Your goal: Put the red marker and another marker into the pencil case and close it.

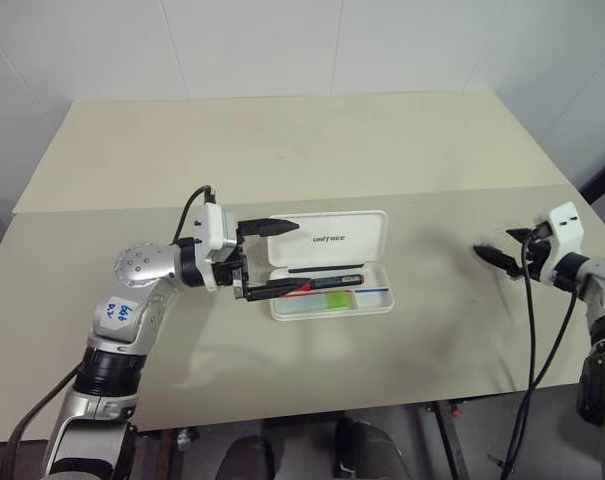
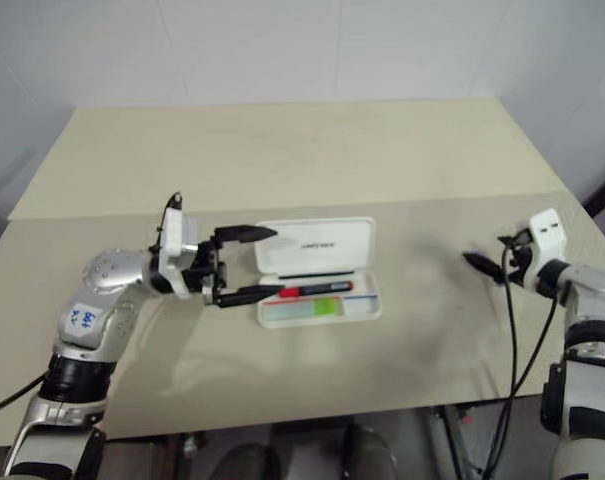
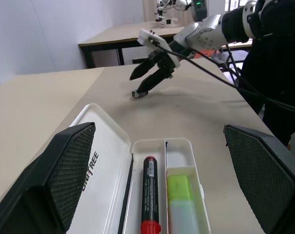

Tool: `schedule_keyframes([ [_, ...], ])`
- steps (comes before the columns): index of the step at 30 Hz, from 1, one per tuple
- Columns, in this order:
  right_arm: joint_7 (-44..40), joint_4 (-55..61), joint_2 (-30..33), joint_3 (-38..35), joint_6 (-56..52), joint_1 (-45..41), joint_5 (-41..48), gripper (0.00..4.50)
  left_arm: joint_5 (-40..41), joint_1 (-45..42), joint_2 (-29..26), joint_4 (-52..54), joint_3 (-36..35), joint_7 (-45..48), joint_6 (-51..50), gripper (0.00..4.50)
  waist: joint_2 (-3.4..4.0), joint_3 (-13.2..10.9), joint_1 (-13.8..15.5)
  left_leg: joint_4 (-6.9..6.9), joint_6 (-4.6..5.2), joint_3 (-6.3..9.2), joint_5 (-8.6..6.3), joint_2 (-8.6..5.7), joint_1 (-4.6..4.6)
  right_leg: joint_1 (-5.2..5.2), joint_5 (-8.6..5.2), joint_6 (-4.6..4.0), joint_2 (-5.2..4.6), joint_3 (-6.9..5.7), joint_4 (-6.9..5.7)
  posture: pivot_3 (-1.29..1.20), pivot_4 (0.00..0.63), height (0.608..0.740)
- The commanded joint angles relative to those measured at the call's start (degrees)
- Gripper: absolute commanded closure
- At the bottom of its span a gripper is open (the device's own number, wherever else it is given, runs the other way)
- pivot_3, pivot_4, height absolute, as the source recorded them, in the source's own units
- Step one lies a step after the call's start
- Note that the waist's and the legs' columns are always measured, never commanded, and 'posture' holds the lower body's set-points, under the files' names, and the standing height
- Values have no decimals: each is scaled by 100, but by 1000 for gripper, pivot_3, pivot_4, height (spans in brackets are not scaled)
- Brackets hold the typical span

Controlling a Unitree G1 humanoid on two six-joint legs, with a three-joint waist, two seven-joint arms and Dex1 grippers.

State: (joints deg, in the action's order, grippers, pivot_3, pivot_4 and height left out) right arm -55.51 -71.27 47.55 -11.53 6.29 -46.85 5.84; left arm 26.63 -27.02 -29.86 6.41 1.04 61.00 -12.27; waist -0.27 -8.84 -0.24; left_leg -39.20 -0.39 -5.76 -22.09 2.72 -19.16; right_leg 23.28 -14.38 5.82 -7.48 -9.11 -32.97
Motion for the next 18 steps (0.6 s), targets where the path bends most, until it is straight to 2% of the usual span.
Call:
schedule_keyframes([
  [1, 65, -79, 205, -62, -9, -115, -35, 40, 68, 41, -60, 301, -96, -51, -1, 0, 0, 0, 0, 0, 0, 0, 0, 0, 0, 0, 0, 0, 0, 1, 0, 0, 150, 740],
  [18, 202, -235, -292, -129, -279, -136, 5, 40, 130, -45, -251, 416, -168, -36, -189, 0, 0, 0, -8, -1, -2, 0, 1, 0, 0, -1, 0, 0, 0, 1, 0, 0, 150, 740],
])
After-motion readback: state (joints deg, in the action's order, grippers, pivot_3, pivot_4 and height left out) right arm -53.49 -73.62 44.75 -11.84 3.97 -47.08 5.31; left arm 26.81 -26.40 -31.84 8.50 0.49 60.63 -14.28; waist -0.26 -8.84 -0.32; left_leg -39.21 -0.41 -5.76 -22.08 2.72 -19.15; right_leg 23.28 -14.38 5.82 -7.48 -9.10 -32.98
